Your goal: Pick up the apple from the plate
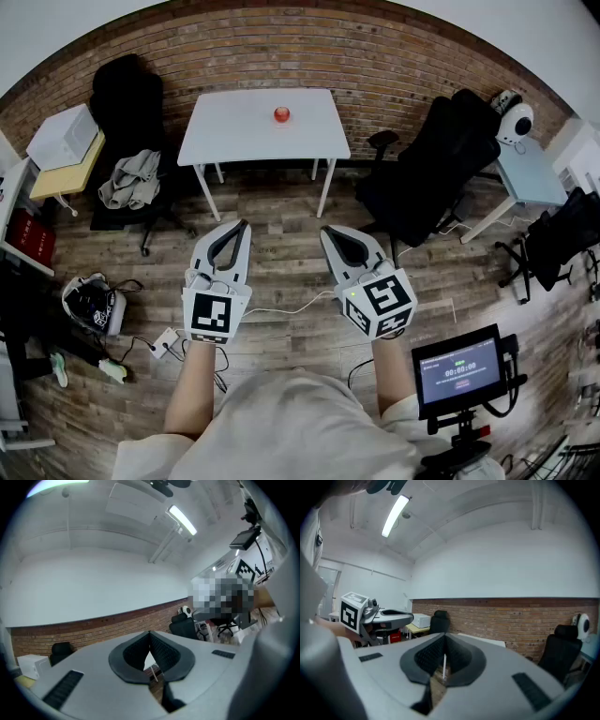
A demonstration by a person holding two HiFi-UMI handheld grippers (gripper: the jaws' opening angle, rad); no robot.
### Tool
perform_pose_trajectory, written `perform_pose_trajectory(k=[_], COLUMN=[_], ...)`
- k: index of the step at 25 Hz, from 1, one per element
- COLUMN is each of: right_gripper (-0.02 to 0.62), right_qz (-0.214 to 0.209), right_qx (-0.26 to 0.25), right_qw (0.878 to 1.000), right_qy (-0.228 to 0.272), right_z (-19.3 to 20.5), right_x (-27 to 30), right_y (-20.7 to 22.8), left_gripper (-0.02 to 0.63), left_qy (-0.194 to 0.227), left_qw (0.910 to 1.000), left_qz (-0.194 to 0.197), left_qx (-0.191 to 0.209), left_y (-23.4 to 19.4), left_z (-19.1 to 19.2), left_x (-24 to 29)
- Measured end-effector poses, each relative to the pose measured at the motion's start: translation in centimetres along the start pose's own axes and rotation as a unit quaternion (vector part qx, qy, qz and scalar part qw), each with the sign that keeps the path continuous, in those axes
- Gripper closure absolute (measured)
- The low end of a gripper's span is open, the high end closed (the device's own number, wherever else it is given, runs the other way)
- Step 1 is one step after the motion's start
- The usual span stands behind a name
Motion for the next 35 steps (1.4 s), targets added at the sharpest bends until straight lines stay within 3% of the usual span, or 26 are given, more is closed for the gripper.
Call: perform_pose_trajectory(k=[15, 22, 35], right_gripper=[0.594, 0.594, 0.594], right_qz=[-0.027, -0.036, -0.067], right_qx=[0.035, 0.038, 0.064], right_qw=[0.999, 0.999, 0.996], right_qy=[-0.003, 0.002, 0.014], right_z=[0.8, 0.6, 1.7], right_x=[-0.3, -1.7, -2.2], right_y=[-0.2, 2.7, 3.8], left_gripper=[0.6, 0.6, 0.6], left_qy=[-0.003, -0.016, -0.032], left_qw=[0.9999, 0.9997, 0.9991], left_qz=[0.002, -0.004, -0.016], left_qx=[-0.009, -0.015, -0.022], left_y=[0.4, 2.6, 3.9], left_z=[0.8, 0.6, 1.5], left_x=[-0.2, 1.5, 2.3])
Point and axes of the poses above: the fingertips, and each gripper's own axes: x forward along the fingers, y to its right, z out of its underside, the point moved 4 cm from there along -x, backward along the fingers, and after that the axes turned 3 degrees about z, right-handed, at the moved point
